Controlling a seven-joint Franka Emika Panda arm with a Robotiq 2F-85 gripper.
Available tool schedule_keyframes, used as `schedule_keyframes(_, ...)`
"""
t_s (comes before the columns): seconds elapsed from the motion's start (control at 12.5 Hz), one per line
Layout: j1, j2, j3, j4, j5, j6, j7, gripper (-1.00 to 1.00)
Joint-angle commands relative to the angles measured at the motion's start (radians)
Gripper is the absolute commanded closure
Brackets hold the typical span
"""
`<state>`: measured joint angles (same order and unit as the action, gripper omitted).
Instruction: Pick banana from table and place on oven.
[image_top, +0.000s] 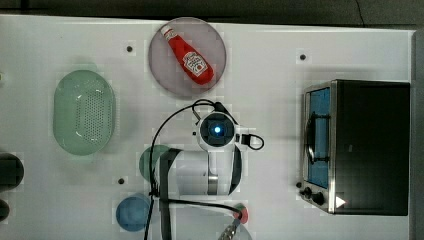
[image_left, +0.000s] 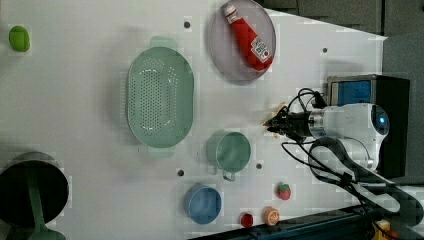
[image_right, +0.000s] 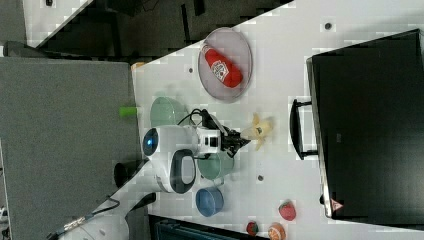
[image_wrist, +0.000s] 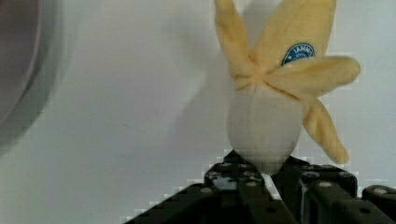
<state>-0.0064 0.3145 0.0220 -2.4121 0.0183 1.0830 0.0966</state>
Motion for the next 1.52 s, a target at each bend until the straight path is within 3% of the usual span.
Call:
schedule_keyframes(0.08, -0.003, -0.139, 0.009, 0.018, -0.024, -0.030, 0.026, 0.59)
schedule_keyframes(0.24, -0.004, -0.253, 0.008, 0.051, -0.024, -0.156, 0.026, 0.59)
schedule_keyframes(0.56, -0.007, -0.440, -0.001, 0.206, -0.025, -0.591, 0.026, 0.59)
schedule_keyframes(0.88, -0.015, -0.483, -0.071, 0.430, -0.025, -0.897, 0.023, 0.59)
schedule_keyframes(1.12, -0.028, -0.446, -0.180, 0.521, -0.036, -0.943, -0.071, 0.59)
schedule_keyframes(1.52, -0.044, -0.310, -0.429, 0.565, -0.075, -0.851, -0.487, 0.59)
